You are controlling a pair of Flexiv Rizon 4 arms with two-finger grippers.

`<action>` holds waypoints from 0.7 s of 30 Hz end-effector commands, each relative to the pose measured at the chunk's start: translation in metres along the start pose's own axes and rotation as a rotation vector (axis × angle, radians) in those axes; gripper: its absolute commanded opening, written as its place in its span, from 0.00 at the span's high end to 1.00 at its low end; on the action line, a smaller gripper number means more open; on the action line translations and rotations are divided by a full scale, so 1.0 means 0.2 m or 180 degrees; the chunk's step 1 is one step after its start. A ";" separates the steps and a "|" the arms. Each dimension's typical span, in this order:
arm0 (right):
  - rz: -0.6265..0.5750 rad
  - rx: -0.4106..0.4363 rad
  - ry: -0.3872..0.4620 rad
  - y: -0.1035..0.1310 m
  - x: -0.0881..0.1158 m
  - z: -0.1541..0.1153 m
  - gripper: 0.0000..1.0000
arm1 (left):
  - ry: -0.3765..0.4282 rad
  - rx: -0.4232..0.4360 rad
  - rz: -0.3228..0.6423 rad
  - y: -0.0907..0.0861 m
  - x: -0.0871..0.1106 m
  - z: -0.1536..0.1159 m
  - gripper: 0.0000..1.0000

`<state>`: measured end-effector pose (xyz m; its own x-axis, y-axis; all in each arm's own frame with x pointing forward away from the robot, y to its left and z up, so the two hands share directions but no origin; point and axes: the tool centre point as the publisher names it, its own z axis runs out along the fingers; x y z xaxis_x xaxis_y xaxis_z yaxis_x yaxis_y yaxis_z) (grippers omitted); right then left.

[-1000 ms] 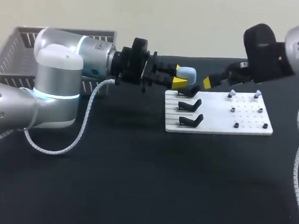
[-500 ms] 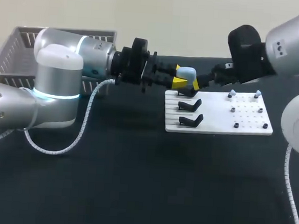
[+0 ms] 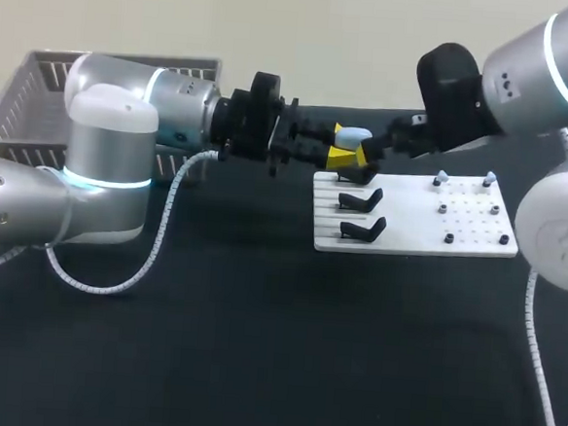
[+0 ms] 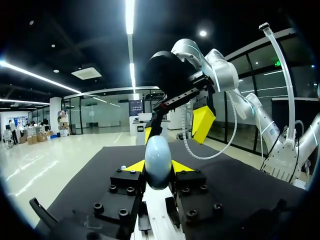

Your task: Pick up each earbud case from the left stands, insert the matching earbuds, close the lid, and place the case in the box.

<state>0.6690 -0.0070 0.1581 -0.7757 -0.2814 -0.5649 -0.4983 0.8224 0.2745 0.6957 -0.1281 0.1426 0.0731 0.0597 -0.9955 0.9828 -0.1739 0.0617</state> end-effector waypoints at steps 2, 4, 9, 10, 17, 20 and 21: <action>0.0007 0.0012 0.0029 0.00 -0.03 0.04 0.00 | -0.0010 -0.0002 0.0009 0.00 0.01 0.00 1.00; 0.0011 0.0012 0.0038 -0.01 -0.03 0.05 0.00 | -0.0010 -0.0002 0.0009 0.00 0.01 0.00 1.00; 0.0031 0.0014 0.0045 -0.02 -0.04 0.07 0.00 | -0.0010 -0.0002 0.0009 0.00 0.01 0.00 1.00; 0.0032 0.0016 0.0045 -0.02 -0.04 0.07 0.00 | -0.0010 -0.0002 0.0009 0.00 0.01 0.00 1.00; 0.0055 0.0025 0.0039 -0.04 -0.05 0.08 0.00 | -0.0010 -0.0002 0.0009 0.00 0.01 0.00 1.00; 0.0079 0.0031 0.0029 -0.06 -0.05 0.09 0.00 | -0.0010 -0.0002 0.0009 0.00 0.01 0.00 1.00; 0.0092 0.0035 0.0028 -0.06 -0.06 0.10 0.00 | -0.0010 -0.0002 0.0009 0.00 0.01 0.00 1.00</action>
<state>0.6894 -0.0056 0.1481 -0.7931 -0.2654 -0.5482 -0.4758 0.8319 0.2856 0.6957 -0.1281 0.1426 0.0731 0.0598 -0.9955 0.9828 -0.1739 0.0617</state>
